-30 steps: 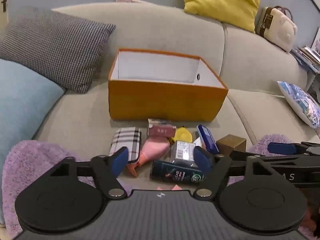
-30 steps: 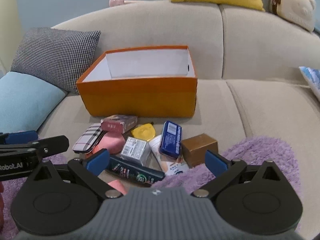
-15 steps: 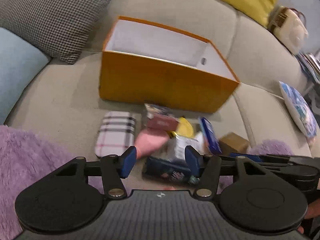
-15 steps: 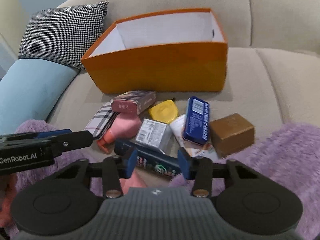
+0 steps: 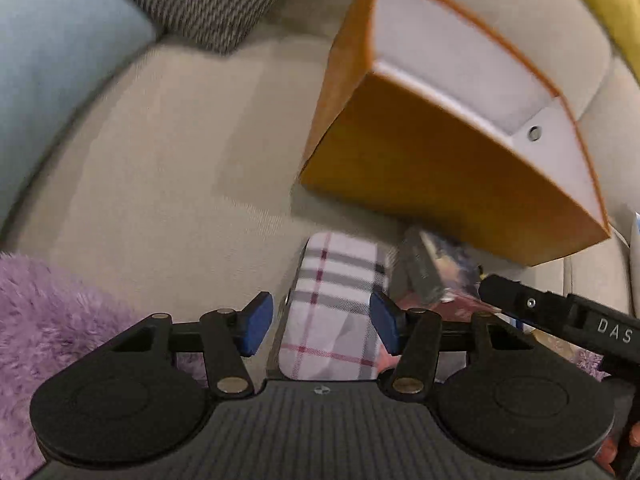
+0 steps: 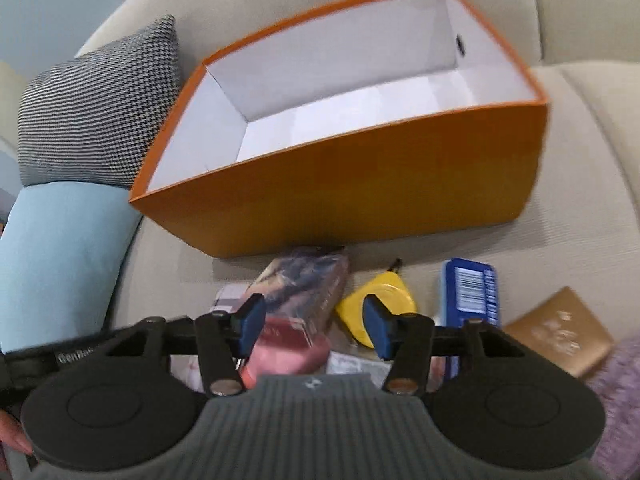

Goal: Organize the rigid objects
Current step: 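Grasp the plaid glasses case with the left tool while the right grasps the photo card box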

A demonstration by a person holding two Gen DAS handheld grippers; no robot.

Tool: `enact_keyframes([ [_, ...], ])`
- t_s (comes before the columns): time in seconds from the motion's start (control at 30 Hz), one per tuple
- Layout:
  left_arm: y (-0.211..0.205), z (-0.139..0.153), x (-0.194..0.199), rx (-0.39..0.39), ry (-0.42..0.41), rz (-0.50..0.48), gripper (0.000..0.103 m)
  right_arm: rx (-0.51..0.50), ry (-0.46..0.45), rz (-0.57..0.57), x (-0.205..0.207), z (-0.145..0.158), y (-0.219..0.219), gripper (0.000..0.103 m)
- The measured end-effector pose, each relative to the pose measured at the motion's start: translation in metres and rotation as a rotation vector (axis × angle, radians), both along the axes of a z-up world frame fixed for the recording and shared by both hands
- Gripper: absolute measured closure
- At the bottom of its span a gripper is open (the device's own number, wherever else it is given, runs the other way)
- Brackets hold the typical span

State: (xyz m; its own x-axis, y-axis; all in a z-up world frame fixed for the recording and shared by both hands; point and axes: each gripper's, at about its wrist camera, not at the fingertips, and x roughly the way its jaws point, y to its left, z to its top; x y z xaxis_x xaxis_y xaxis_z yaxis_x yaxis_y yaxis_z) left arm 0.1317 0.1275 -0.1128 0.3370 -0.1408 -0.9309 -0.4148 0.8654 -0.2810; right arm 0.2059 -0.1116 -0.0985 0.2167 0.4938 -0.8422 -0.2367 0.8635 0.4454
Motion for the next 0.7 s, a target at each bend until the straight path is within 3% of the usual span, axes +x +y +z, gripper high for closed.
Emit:
enact_keyframes([
  [0.1,0.005,-0.014,0.001,-0.050,0.040,0.013,0.034,0.020,0.076,-0.013,0.011,-0.017,0.006,0.046],
  [0.27,0.003,-0.028,0.011,-0.136,0.038,0.002,0.022,0.044,0.139,-0.043,0.022,-0.031,0.009,0.042],
  [0.33,0.000,-0.035,0.015,-0.167,0.049,-0.002,0.022,0.072,0.188,-0.062,0.026,-0.039,0.009,0.041],
  [0.5,-0.005,-0.037,0.020,-0.177,0.032,-0.006,0.030,0.125,0.245,-0.066,0.025,-0.048,0.014,0.043],
  [0.7,-0.005,-0.029,-0.003,-0.151,0.012,0.012,0.039,0.140,0.223,-0.056,0.025,-0.045,0.018,0.060],
])
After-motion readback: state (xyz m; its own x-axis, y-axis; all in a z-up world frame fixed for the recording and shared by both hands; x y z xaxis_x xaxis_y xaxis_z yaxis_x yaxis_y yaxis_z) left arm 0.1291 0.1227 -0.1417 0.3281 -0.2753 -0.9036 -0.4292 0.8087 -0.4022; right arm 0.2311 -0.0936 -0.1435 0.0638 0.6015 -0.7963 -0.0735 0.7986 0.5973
